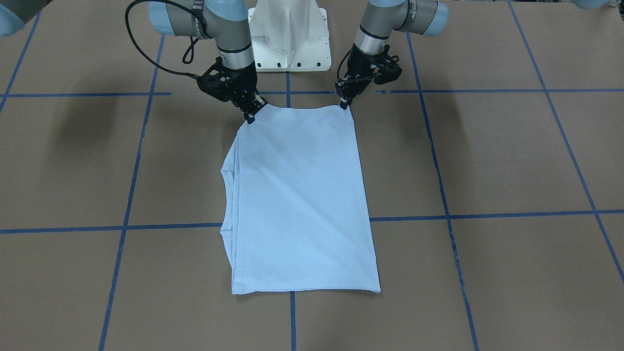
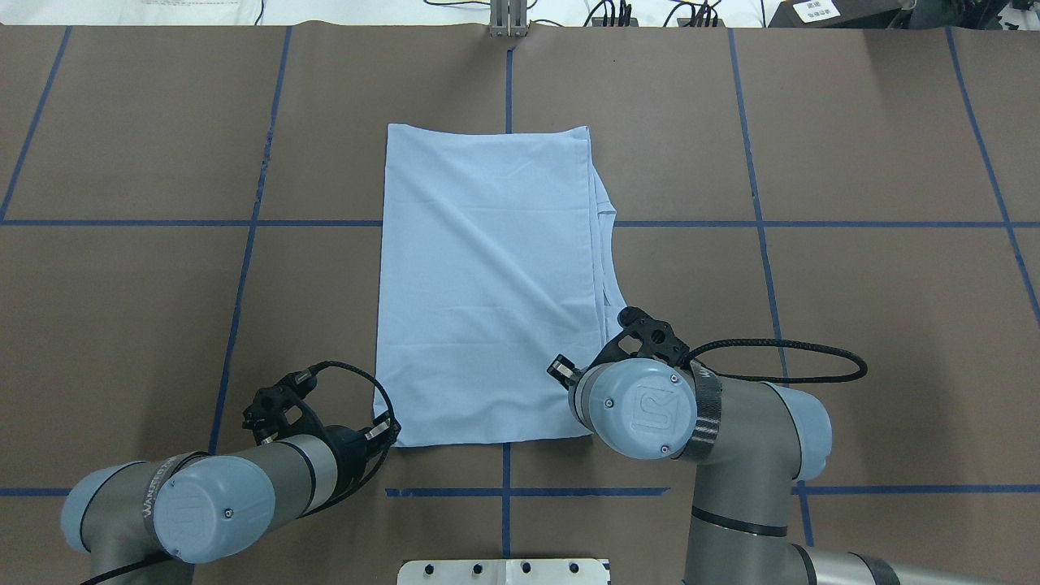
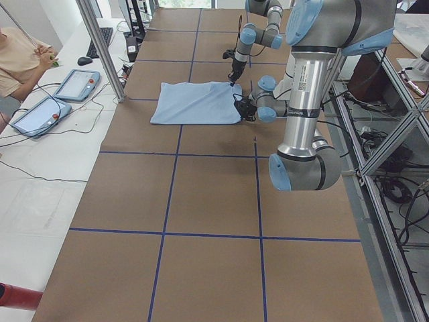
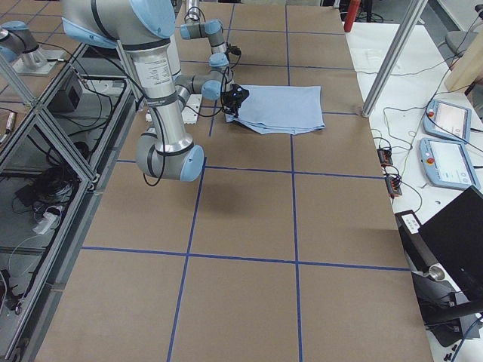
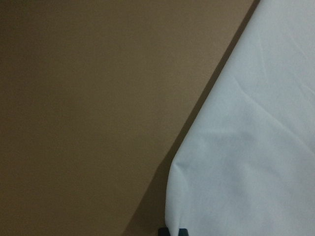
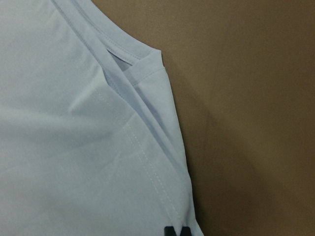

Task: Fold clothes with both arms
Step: 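Move both grippers to the shirt edge nearest the robot, then grasp the near edge with both grippers and lift it toward the far edge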

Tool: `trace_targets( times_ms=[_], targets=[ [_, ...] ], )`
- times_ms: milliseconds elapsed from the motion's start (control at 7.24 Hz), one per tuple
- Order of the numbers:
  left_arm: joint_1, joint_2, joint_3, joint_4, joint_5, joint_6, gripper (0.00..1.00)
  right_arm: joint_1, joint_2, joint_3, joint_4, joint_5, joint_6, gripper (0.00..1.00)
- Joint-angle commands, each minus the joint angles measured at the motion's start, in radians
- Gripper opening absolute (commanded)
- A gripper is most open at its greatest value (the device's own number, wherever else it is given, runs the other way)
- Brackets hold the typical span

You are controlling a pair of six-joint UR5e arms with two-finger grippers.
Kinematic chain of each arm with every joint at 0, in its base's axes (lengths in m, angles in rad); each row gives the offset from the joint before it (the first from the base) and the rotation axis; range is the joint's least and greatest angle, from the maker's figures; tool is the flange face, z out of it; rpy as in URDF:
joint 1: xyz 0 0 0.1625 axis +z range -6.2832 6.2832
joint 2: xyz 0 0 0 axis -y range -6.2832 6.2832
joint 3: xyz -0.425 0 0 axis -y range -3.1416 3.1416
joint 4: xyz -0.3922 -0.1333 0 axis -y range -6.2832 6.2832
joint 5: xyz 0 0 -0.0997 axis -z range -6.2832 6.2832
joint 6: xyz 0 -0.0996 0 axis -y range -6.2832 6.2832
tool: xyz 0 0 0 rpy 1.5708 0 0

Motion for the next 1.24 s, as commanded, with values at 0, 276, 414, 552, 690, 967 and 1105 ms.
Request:
trace_targets(
  times_ms=[0,276,414,552,690,967,1105],
  targets=[
    [0.001,0.002,-0.085,0.000,-0.002,-0.006,0.00,-0.016,-0.036,0.075,-0.006,0.001,0.006,0.00],
    [0.074,0.001,-0.193,0.050,0.000,-0.080,0.00,-0.106,-0.160,0.224,-0.007,-0.028,0.107,0.00],
    [0.079,-0.015,-0.231,0.070,-0.002,-0.080,0.00,-0.122,-0.168,0.256,-0.010,-0.054,0.136,0.00],
    [0.078,-0.033,-0.251,0.071,-0.002,-0.079,0.00,-0.109,-0.165,0.298,-0.013,-0.055,0.137,0.00],
    [0.057,-0.076,-0.259,0.072,-0.003,-0.063,0.00,-0.058,-0.153,0.306,-0.014,-0.049,0.133,0.00],
    [-0.079,-0.149,-0.243,0.107,-0.015,-0.019,0.00,0.077,-0.117,0.278,-0.003,-0.037,0.112,0.00],
    [-0.161,-0.168,-0.226,0.112,-0.040,0.057,0.00,0.141,-0.031,0.176,-0.001,-0.007,0.069,0.00]
  ],
)
